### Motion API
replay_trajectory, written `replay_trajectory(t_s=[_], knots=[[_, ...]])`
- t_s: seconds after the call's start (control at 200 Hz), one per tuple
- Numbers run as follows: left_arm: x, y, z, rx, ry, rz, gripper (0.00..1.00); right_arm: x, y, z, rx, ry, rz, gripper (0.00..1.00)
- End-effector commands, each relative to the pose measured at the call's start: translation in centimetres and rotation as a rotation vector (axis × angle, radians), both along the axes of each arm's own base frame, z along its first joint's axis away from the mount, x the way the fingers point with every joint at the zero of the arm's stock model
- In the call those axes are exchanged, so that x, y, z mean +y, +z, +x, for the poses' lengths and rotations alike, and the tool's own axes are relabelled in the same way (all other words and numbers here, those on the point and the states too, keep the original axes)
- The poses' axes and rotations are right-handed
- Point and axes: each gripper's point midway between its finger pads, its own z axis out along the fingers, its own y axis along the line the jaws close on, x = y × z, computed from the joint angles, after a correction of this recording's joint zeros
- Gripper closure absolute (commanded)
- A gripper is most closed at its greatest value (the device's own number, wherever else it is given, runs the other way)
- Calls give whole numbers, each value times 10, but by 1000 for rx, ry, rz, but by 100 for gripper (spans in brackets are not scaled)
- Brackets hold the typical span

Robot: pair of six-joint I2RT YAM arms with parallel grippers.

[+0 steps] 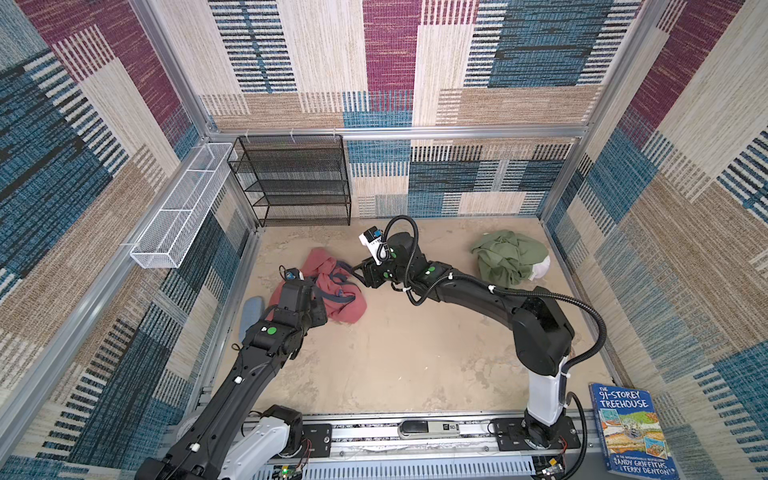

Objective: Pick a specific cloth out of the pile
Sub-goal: 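Release the pink shirt with the right gripper while the left gripper grasps its edge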

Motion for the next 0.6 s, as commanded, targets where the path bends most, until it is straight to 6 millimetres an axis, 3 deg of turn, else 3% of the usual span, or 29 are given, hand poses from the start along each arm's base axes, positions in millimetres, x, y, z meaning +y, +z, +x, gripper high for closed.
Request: replay_trajectory(t_s=[0.0,0.22,0.356,0.596], knots=[[20,-20,-5,57,139,-81,34,3,24,-2,-42,7,99,45],[54,-38,-8,102,287,-181,37,-6,19,-15,-30,46,124,45],[76,-45,-8,115,360,-207,41,-23,17,-18,5,55,159,45],[94,-61,1,131,424,-275,42,-54,19,-12,35,32,210,45]])
